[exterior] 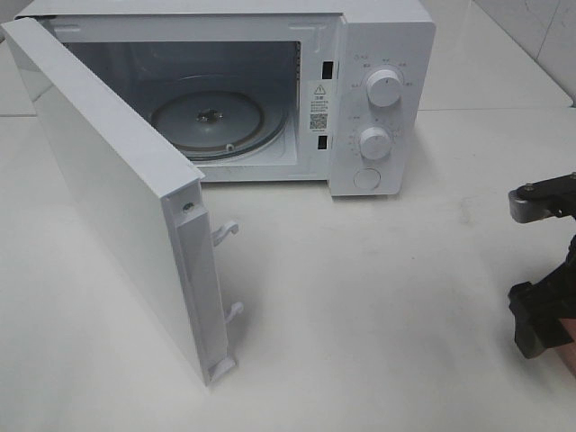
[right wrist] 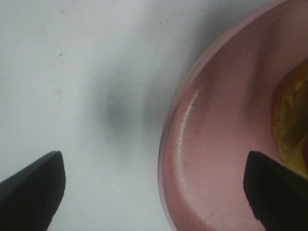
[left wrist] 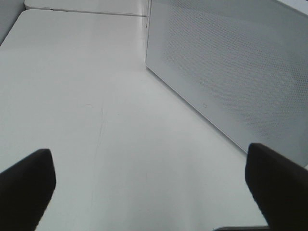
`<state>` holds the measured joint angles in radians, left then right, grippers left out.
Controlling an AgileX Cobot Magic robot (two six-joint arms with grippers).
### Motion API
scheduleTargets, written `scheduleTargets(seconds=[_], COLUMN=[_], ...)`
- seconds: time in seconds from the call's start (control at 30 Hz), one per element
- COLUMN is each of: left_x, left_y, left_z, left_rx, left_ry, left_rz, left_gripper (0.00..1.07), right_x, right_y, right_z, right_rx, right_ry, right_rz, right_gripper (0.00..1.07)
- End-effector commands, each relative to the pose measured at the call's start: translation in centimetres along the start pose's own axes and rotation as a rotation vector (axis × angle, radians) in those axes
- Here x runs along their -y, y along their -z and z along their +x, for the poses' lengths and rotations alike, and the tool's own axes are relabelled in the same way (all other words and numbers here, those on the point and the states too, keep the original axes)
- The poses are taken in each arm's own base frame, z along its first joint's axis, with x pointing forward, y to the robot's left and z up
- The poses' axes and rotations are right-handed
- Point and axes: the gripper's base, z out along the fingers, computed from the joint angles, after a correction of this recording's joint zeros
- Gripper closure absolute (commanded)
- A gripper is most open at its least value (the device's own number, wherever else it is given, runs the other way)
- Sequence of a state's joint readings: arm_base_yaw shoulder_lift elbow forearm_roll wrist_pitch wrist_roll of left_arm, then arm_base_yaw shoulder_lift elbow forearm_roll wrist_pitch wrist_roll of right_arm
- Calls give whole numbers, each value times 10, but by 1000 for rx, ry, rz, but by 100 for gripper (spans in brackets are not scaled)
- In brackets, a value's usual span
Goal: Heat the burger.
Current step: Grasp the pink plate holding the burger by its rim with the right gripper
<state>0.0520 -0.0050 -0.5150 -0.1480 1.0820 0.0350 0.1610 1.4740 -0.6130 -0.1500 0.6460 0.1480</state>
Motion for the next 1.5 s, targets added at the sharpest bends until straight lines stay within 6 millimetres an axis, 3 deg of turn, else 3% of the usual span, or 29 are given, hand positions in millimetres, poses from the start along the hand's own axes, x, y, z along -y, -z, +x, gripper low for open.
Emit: scheduleTargets(seconds=[0.03,0.43,0.8,0.87,0.97,1.03,1.07,1.13,1.17,1.2,1.27,1.3,1.5], left_x=[1,1,1,1,1,1,1,1,1,1,1,1,1], left_y=[2,2,2,2,2,2,2,2,2,2,2,2,2], left_z=[0,0,0,0,0,0,0,0,0,0,0,0,0], left_rx=[29,29,29,29,29,29,29,29,29,29,29,29,29], left_ry=[2,2,2,2,2,2,2,2,2,2,2,2,2], left_rz=[0,0,0,0,0,0,0,0,0,0,0,0,0], left_gripper=[7,7,7,7,7,7,7,7,7,7,7,7,7], right_x=[0,-5,-5,-2,-2,1,1,1,1,1,1,1,1], right_y=[-7,-43,-51,-51,-51,-51,-51,-51,-51,-51,-51,-51,-50], right_z=[-2,-11,-12,-12,-12,-12,-12,-12,-12,-12,-12,-12,-12], right_rx=[-8,-60,-77,-75,-76,-75,-75,-72,-72,-72,-72,-72,-83], right_ry=[0,20,41,17,9,2,2,2,2,-5,-11,-20,-24], right_rz=[-2,-9,3,28,36,63,63,68,68,68,68,69,73], right_gripper=[12,16,27,44,47,66,66,83,83,94,98,107,107])
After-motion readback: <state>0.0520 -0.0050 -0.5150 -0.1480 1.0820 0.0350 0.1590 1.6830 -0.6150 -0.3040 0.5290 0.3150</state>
